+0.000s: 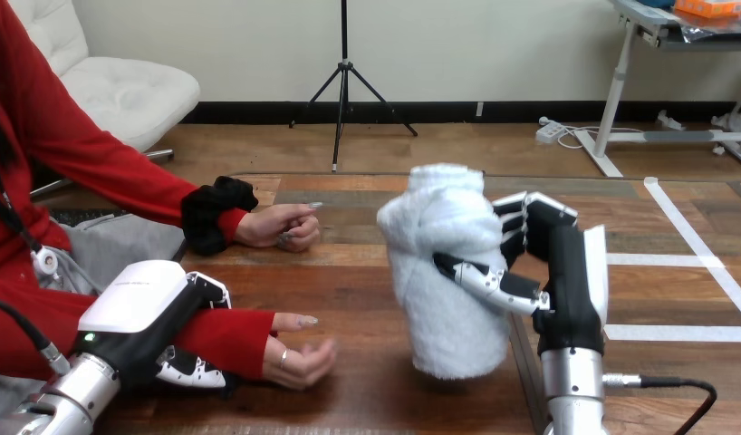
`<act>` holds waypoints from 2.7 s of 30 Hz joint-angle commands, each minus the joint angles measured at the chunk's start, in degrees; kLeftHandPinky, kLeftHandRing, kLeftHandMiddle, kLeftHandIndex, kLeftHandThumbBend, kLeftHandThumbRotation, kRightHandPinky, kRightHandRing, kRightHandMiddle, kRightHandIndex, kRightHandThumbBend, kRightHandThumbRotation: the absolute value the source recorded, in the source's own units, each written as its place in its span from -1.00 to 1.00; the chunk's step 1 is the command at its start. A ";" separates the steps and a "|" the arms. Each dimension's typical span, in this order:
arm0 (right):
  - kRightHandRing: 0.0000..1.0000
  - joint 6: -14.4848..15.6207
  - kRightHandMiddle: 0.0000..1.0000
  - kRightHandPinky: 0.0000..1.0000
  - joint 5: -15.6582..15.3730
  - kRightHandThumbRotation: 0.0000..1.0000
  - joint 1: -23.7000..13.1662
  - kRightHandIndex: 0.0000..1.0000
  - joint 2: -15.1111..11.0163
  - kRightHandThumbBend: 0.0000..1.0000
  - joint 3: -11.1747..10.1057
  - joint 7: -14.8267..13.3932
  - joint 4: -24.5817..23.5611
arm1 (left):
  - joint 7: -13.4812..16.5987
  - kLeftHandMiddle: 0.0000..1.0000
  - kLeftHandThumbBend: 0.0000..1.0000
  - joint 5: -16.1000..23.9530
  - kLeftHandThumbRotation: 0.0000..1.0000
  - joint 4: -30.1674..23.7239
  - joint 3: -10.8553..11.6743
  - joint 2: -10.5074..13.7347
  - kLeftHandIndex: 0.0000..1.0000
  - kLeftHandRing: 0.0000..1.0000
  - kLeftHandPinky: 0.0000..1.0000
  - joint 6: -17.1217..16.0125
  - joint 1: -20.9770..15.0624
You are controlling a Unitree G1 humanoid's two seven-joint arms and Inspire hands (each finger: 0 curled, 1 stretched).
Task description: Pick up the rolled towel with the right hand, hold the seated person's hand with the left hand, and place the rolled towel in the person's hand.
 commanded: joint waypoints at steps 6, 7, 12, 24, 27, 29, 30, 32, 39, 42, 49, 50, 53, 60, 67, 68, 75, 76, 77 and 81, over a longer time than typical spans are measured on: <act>-0.47 -0.86 -0.26 -0.55 -0.09 -1.00 -10.82 -0.14 -0.26 0.57 0.53 -1.17 5.41 | -1.89 -0.30 0.57 -2.10 -0.76 -10.05 2.58 -0.31 -0.28 -0.41 -0.49 -0.51 0.66; -0.47 -0.85 -0.26 -0.55 -0.12 -1.00 -11.00 -0.13 -0.28 0.57 0.56 -1.22 5.87 | -2.04 -0.30 0.57 -2.10 -0.76 -10.46 2.73 -0.29 -0.28 -0.40 -0.48 -0.48 0.80; -0.46 -0.55 -0.24 -0.53 -0.54 -1.00 -11.93 -0.12 -0.40 0.58 0.90 -1.53 8.23 | -2.62 -0.30 0.57 -2.27 -0.74 -12.89 3.52 -0.17 -0.27 -0.39 -0.47 -0.66 1.56; -0.44 0.11 -0.22 -0.52 -0.80 -1.00 -13.40 -0.10 -0.02 0.58 1.58 -1.84 11.49 | -3.79 -0.30 0.57 -2.29 -0.73 -18.02 5.31 -0.46 -0.26 -0.40 -0.45 -0.40 3.03; -0.44 0.29 -0.22 -0.52 -1.00 -1.00 -13.64 -0.10 0.17 0.58 1.83 -2.08 11.96 | -4.30 -0.30 0.57 -2.48 -0.72 -19.31 5.70 -0.57 -0.26 -0.40 -0.44 -0.12 3.37; -0.44 0.38 -0.22 -0.52 -1.09 -1.00 -13.78 -0.10 0.27 0.58 1.99 -2.25 12.24 | -4.53 -0.29 0.57 -2.57 -0.72 -19.96 5.93 -0.67 -0.26 -0.39 -0.44 0.00 3.55; -0.44 0.38 -0.22 -0.52 -0.99 -1.00 -13.85 -0.10 0.43 0.58 2.04 -2.03 12.46 | -4.85 -0.29 0.57 -2.75 -0.72 -20.56 6.06 -0.72 -0.26 -0.39 -0.43 0.15 3.69; -0.44 0.33 -0.22 -0.52 -0.81 -1.00 -13.96 -0.10 0.58 0.58 2.11 -1.76 12.75 | -5.32 -0.29 0.57 -2.94 -0.71 -21.31 6.25 -0.79 -0.26 -0.38 -0.42 0.41 3.88; -0.43 0.43 -0.20 -0.52 -1.08 -1.00 -14.12 -0.10 1.60 0.58 2.85 -2.30 13.19 | -5.90 -0.27 0.57 -2.78 -0.71 -23.12 6.85 -1.29 -0.25 -0.36 -0.39 0.56 4.08; -0.43 0.15 -0.18 -0.52 -1.19 -1.00 -14.04 -0.10 2.11 0.59 3.20 -2.42 13.17 | -5.83 -0.27 0.57 -2.46 -0.70 -23.54 6.97 -1.49 -0.25 -0.36 -0.38 0.61 4.05; -0.42 -0.31 -0.15 -0.52 -2.08 -1.00 -13.40 -0.10 3.29 0.59 4.28 -3.42 12.35 | -6.32 -0.27 0.57 -2.53 -0.69 -23.88 7.19 -2.12 -0.25 -0.35 -0.38 0.71 3.78; -0.42 -0.32 -0.15 -0.52 -2.19 -1.00 -13.35 -0.10 3.40 0.59 4.40 -3.61 12.24 | -6.40 -0.27 0.57 -2.52 -0.69 -23.92 7.24 -2.19 -0.24 -0.35 -0.38 0.72 3.76; -0.41 -0.65 -0.15 -0.51 -2.52 -1.00 -12.97 -0.11 3.97 0.60 4.87 -4.24 11.68 | -7.06 -0.27 0.57 -2.68 -0.69 -24.43 7.39 -2.41 -0.24 -0.35 -0.37 1.09 3.75; -0.41 -2.41 -0.15 -0.51 -3.20 -1.00 -11.65 -0.11 4.96 0.60 6.43 -5.09 9.89 | -6.78 -0.26 0.57 -2.37 -0.68 -24.28 7.31 -2.91 -0.23 -0.35 -0.37 0.80 3.10; -0.38 -5.32 -0.16 -0.48 -2.97 -1.00 -10.34 -0.11 6.00 0.61 7.13 -4.69 8.40 | -6.59 -0.26 0.58 -2.23 -0.72 -23.81 7.19 -3.52 -0.22 -0.34 -0.37 0.68 2.28; -0.38 -5.50 -0.16 -0.48 -2.96 -1.00 -10.22 -0.11 6.07 0.61 7.21 -4.70 8.24 | -6.55 -0.26 0.59 -2.16 -0.72 -23.74 7.18 -3.59 -0.22 -0.34 -0.37 0.67 2.18; -0.41 -7.35 -0.17 -0.50 -2.67 -1.00 -8.38 -0.12 7.29 0.61 7.67 -4.11 5.47 | -6.24 -0.25 0.59 -1.36 -0.72 -23.25 7.01 -4.07 -0.21 -0.34 -0.37 1.08 1.21; -0.43 -7.37 -0.18 -0.51 -2.79 -1.00 -8.10 -0.12 7.42 0.60 7.72 -4.15 4.99 | -6.32 -0.25 0.58 -1.33 -0.72 -23.23 7.01 -4.13 -0.21 -0.34 -0.38 1.18 1.12; -0.43 -7.36 -0.18 -0.52 -2.86 -1.00 -7.91 -0.12 7.50 0.60 7.74 -4.15 4.65 | -6.37 -0.25 0.58 -1.30 -0.72 -23.20 7.00 -4.18 -0.21 -0.34 -0.38 1.26 1.03; -0.46 -7.69 -0.18 -0.54 -2.70 -1.00 -6.46 -0.13 8.27 0.61 7.95 -3.80 2.03 | -6.60 -0.25 0.58 -1.15 -0.71 -22.94 6.89 -4.36 -0.21 -0.34 -0.38 1.53 0.49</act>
